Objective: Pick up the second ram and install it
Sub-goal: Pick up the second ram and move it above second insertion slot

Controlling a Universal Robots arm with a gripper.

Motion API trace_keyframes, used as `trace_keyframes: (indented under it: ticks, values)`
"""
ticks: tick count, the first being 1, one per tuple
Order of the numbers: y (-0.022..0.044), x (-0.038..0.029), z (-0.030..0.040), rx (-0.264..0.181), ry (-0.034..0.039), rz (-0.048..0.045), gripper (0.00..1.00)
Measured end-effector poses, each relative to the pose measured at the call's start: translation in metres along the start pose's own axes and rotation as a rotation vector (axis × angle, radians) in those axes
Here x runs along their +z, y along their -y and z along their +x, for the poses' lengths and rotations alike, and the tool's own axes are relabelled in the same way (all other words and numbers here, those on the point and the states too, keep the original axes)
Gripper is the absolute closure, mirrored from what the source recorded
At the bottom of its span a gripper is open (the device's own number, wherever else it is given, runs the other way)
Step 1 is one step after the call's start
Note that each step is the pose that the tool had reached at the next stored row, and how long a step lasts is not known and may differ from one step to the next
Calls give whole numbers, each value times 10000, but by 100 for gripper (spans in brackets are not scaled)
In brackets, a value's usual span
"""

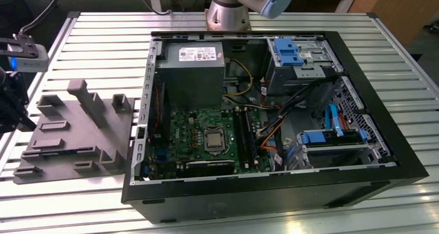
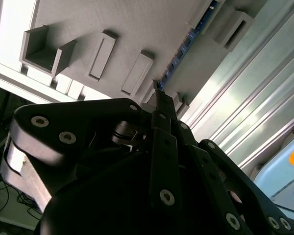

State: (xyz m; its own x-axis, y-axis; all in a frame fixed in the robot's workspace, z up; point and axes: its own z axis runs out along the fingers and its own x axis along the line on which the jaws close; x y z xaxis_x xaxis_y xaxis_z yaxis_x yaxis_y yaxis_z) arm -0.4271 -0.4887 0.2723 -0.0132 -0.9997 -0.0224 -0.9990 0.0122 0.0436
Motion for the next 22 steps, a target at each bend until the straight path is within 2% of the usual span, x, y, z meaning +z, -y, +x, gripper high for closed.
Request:
trace_keyframes:
  ticks: [22]
  values:
    - [3,66,1,0,0,0,89]
